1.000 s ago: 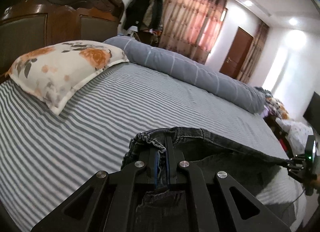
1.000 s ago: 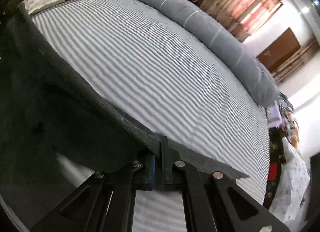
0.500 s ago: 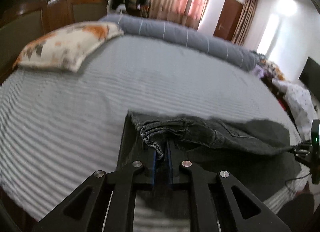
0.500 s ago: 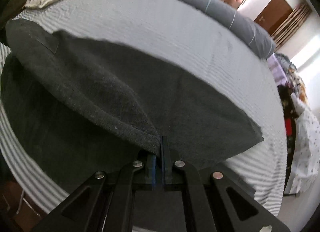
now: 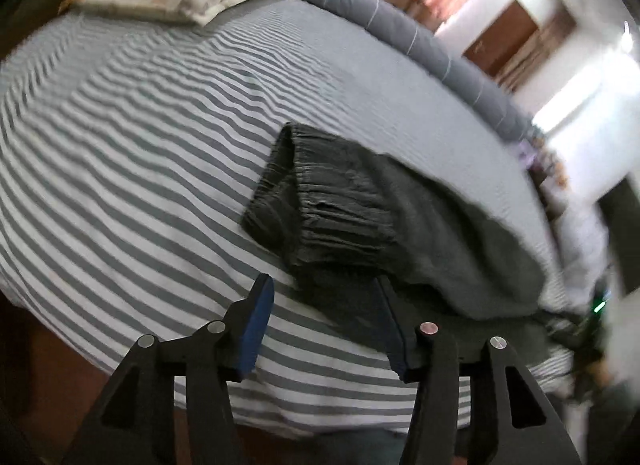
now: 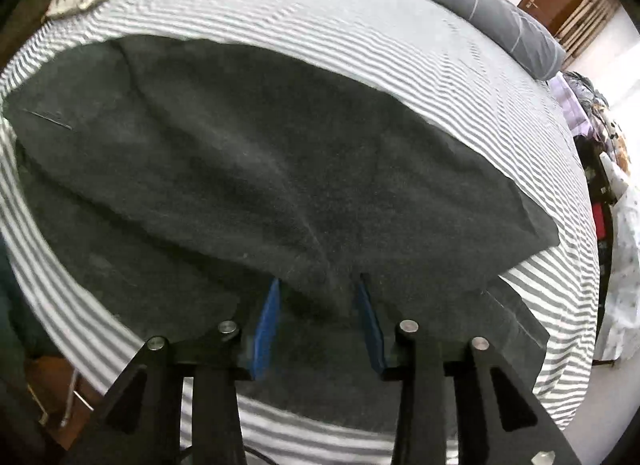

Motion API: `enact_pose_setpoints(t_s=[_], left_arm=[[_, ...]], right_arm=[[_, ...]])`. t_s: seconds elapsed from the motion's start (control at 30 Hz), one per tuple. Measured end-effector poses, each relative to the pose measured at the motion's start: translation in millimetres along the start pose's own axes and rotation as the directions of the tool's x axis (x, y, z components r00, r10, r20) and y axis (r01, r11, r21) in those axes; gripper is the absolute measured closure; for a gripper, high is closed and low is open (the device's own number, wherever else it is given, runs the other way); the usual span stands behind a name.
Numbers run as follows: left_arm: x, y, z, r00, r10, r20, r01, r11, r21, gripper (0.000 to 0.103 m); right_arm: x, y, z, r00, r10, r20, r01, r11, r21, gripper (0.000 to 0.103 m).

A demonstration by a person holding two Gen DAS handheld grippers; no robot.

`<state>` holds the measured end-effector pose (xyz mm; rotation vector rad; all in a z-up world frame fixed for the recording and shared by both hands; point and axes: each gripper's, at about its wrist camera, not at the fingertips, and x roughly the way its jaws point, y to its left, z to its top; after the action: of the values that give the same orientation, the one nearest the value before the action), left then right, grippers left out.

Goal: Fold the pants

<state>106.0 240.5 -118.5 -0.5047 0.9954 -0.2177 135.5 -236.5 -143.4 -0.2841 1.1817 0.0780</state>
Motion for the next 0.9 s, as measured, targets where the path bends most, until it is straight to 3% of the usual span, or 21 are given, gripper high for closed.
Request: enact_pose_setpoints(t_s=[0.17, 0.3, 0.47, 0.57, 0.67, 0.7, 0.73, 0.83, 0.87, 0.9], left_arm=[[2, -4, 7, 0.981, -0.195, -0.009, 0.190, 0.963, -0.194, 0.045], [22, -3, 15, 0.964, -0.265, -0.011, 0.246, 0.908, -0.340, 0.045], [42, 1, 22, 0.975, -0.220, -0.007, 0.196, 0.882, -0.429, 0.045], [51, 5, 26, 0.980, -0.200, -0.003, 0.174, 0.861, -0.478, 0.045], [52, 8, 28, 0.988, -0.155, 0.014, 0.142, 0.860, -0.491, 0.047], [51, 8, 29, 0.989, -0.146, 0.028, 0.141, 0.861, -0.488, 0.051], [51, 7, 31, 0.990, -0.137, 0.040, 0.140, 0.866, -0.480, 0.063], [51, 4, 37, 0.992, -0.111, 0.055, 0.124, 0.881, -0.457, 0.080], [50, 4, 40, 0.992, -0.108, 0.067, 0.127, 0.880, -0.458, 0.082], [47, 2, 43, 0.991, -0.101, 0.085, 0.129, 0.879, -0.458, 0.084]], right_arm=[[-21, -26, -15, 0.990, 0.138, 0.023, -0.140, 0.971, 0.195, 0.061], [-22, -57, -32, 0.959, 0.278, 0.059, -0.276, 0.863, 0.423, 0.061], [-7, -90, -57, 0.942, 0.321, 0.100, -0.315, 0.736, 0.599, 0.060], [10, -108, -70, 0.925, 0.353, 0.142, -0.349, 0.636, 0.688, 0.059], [31, -124, -80, 0.913, 0.362, 0.188, -0.369, 0.539, 0.757, 0.061], [38, -129, -83, 0.907, 0.365, 0.212, -0.384, 0.505, 0.773, 0.063], [43, -133, -85, 0.900, 0.368, 0.234, -0.400, 0.485, 0.777, 0.065], [62, -138, -86, 0.887, 0.376, 0.268, -0.426, 0.441, 0.790, 0.070], [65, -138, -86, 0.877, 0.388, 0.284, -0.444, 0.426, 0.788, 0.072], [71, -137, -87, 0.854, 0.413, 0.318, -0.482, 0.396, 0.781, 0.072]])
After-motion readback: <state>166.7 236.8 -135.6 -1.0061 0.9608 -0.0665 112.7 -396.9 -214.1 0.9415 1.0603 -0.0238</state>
